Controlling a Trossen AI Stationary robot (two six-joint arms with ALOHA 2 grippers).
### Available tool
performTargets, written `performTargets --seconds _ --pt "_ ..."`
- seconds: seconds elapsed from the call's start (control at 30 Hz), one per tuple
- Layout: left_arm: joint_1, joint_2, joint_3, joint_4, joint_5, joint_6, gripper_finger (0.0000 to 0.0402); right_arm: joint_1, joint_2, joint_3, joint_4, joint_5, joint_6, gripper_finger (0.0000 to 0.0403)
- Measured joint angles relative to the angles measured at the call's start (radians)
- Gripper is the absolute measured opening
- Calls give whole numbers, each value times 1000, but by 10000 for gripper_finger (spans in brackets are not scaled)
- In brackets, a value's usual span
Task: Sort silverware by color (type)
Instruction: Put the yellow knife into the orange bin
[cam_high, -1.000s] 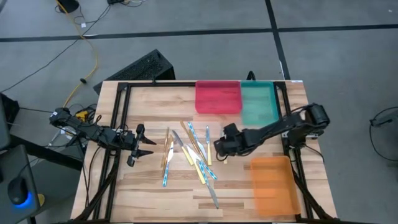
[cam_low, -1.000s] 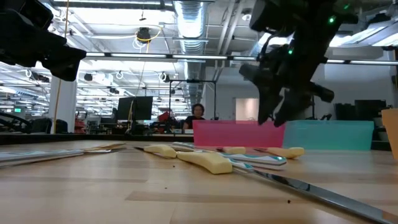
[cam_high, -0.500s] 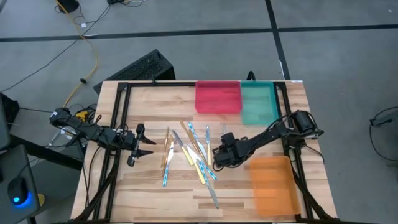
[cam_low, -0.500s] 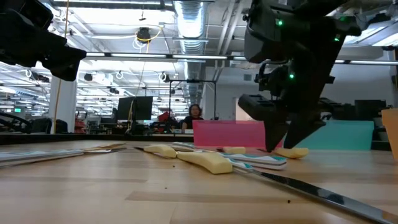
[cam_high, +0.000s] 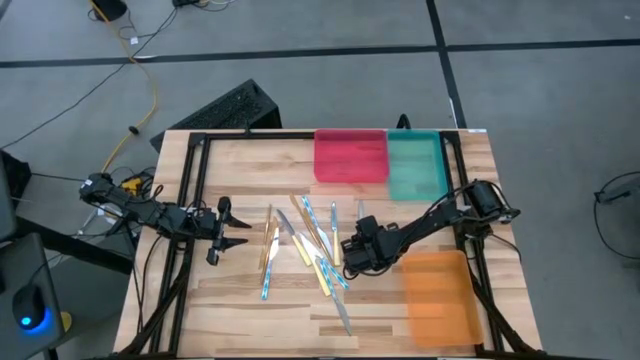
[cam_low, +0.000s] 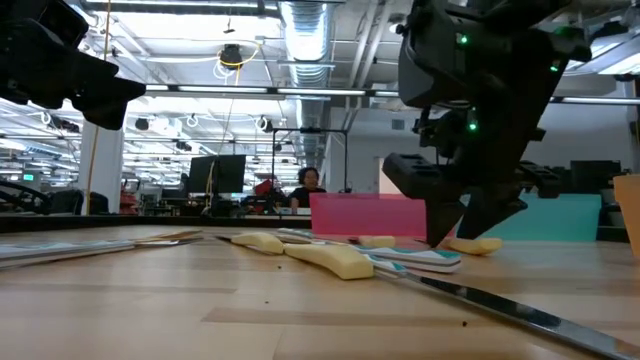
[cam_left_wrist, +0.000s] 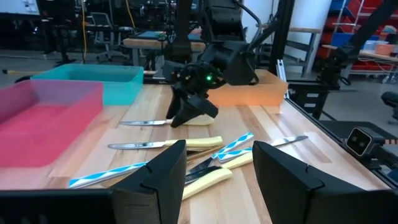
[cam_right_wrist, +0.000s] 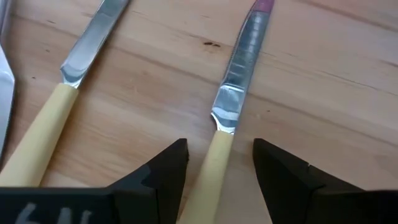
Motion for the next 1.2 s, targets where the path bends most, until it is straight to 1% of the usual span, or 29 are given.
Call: performTargets --seconds 0.13,0.27,0.43,0.53,0.7,0.87,1.0,1.2 --pt "0 0 0 0 0 -11 169 7 25 0 11 -7 6 192" --pt "0 0 0 0 0 -12 169 24 27 0 -3 -3 61 145" --pt "0 0 0 0 0 -12 169 35 28 -1 -13 -8 73 77" --pt "0 0 0 0 0 -12 169 38 28 -1 -14 -7 79 52" --pt "0 0 0 0 0 -13 169 39 15 -3 -14 -8 82 46" --pt "0 0 0 0 0 -14 169 41 -29 -7 -11 3 85 45" --pt "0 0 0 0 0 -14 169 38 -75 -9 -27 -16 72 44" --pt "0 0 0 0 0 -14 169 49 -144 -8 -61 18 67 44"
